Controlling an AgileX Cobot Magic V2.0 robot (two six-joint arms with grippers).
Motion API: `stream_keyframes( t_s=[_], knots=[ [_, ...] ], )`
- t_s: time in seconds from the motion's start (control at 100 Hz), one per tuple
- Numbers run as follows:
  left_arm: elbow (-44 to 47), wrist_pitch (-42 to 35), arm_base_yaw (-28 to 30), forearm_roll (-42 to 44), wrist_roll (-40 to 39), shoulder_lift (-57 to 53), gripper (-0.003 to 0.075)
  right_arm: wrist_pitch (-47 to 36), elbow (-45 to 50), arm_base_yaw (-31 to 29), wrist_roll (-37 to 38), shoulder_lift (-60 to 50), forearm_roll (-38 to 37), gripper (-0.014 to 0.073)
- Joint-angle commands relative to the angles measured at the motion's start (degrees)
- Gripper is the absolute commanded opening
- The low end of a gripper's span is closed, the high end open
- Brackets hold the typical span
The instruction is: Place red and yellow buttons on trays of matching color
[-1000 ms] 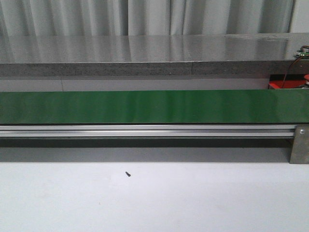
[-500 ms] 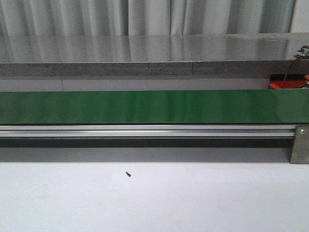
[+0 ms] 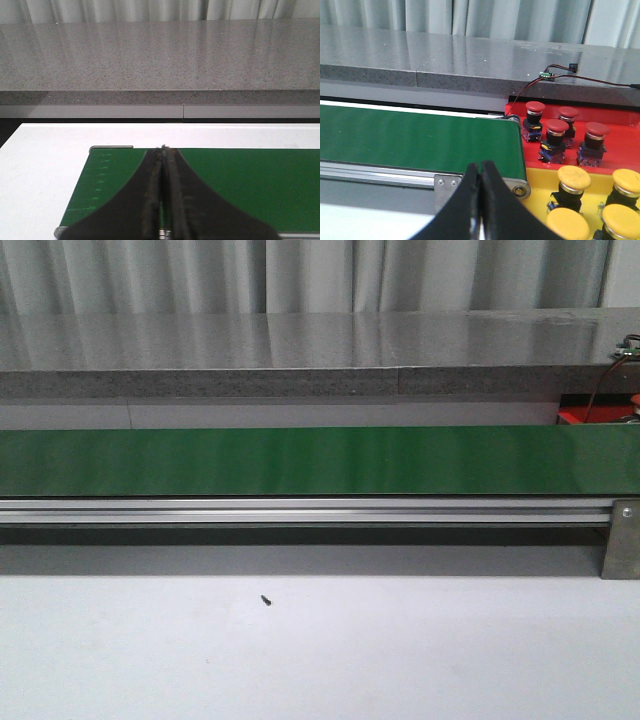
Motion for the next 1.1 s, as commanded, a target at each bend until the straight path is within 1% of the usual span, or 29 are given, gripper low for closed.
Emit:
stream_keyframes(
  t_s=[0.0,0.52,0.62,0.69,0.73,0.86,0.91,0.98,1.09],
  knots=[
    [-1.7,-4.3,-0.2,-0.4,0.0,0.2,-0.0020,-4.9,-1.0,-0.3,0.0,-1.0,-0.7,-0.0068],
    [-1.7,-4.3,-0.3,-0.4,0.0,0.2,-0.0020,-4.9,-1.0,-0.3,0.0,-1.0,-0.7,-0.0068],
    [-1.7,-5.4,-0.5,0.4,0.0,0.2,-0.0020,-4.9,-1.0,-0.3,0.0,-1.0,-0.7,-0.0068],
    [-1.7,-5.4,-1.8,3.2,-0.1,0.1,-0.0020,-4.9,-1.0,-0.3,0.0,-1.0,-0.7,-0.0068],
    [-1.7,-5.4,-2.7,6.0,-1.4,-0.2,-0.0020,-4.9,-1.0,-0.3,0.0,-1.0,-0.7,-0.0068],
    [-1.6,-5.4,-5.4,17.7,-11.8,-1.7,-0.0020,-4.9,-1.0,-0.3,0.0,-1.0,-0.7,-0.0068],
    [-1.1,-5.9,-5.6,20.4,-14.9,-2.5,-0.0020,-4.9,-1.0,-0.3,0.0,-1.0,-0.7,-0.0068],
    [0.5,-7.6,-5.7,22.4,-17.1,-4.2,-0.0020,-4.9,-1.0,-0.3,0.0,-1.0,-0.7,-0.0068],
    [4.7,-9.7,-5.7,22.7,-17.1,-8.2,-0.0020,-4.9,-1.0,-0.3,0.0,-1.0,-0.7,-0.0068]
  ],
)
